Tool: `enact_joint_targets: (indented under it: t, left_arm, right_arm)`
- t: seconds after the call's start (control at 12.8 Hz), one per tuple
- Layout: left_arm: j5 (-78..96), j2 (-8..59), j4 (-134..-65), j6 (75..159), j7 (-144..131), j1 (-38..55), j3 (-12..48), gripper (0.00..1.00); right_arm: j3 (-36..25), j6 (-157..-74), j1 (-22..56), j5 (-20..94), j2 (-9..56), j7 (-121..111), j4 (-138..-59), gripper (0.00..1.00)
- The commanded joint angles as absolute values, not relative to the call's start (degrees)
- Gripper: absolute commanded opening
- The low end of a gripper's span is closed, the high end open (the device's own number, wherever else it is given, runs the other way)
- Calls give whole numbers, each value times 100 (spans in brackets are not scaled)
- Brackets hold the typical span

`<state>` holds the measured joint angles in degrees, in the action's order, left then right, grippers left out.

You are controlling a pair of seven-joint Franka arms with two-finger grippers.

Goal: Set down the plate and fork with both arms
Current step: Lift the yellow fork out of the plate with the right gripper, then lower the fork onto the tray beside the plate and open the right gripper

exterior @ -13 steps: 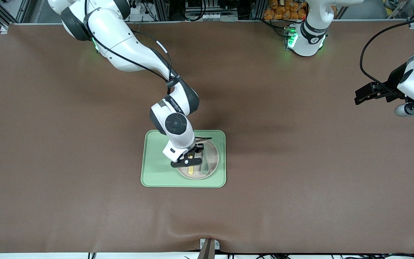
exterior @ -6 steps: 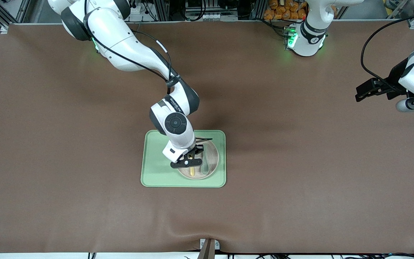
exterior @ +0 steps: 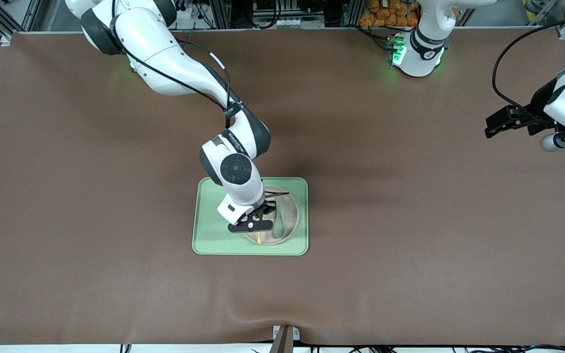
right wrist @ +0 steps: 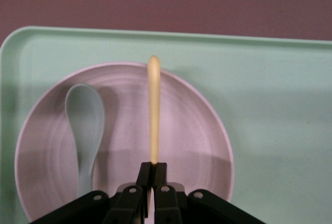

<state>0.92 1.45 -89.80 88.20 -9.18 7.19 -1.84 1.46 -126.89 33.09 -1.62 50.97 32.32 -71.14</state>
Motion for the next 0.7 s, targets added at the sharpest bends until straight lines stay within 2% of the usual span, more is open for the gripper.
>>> enact_joint_targets:
  t: [0.0, 0.16, 0.31, 0.39, 0.62]
  left_arm:
    - [-44, -35, -9149, 8903, -826, 686, -132, 100]
    - [-44, -35, -9149, 8912, -826, 703, -132, 100]
    - [-44, -26, -9149, 8903, -826, 738, -132, 100]
    - [-44, -26, -9149, 8912, -826, 738, -132, 100]
    - [-44, -18, -9158, 8903, -826, 738, -123, 100]
  right_arm:
    - [211, -12307, 3077, -132, 4827, 3287, -7137, 0]
    - [237, -11884, 2796, -123, 4572, 3130, -7294, 0]
    - [281, -11944, 2576, -123, 4343, 2806, -7723, 0]
    - [342, -12101, 2410, -123, 4185, 2647, -8065, 0]
    - [877, -13444, 1716, -123, 3649, 2382, -9471, 0]
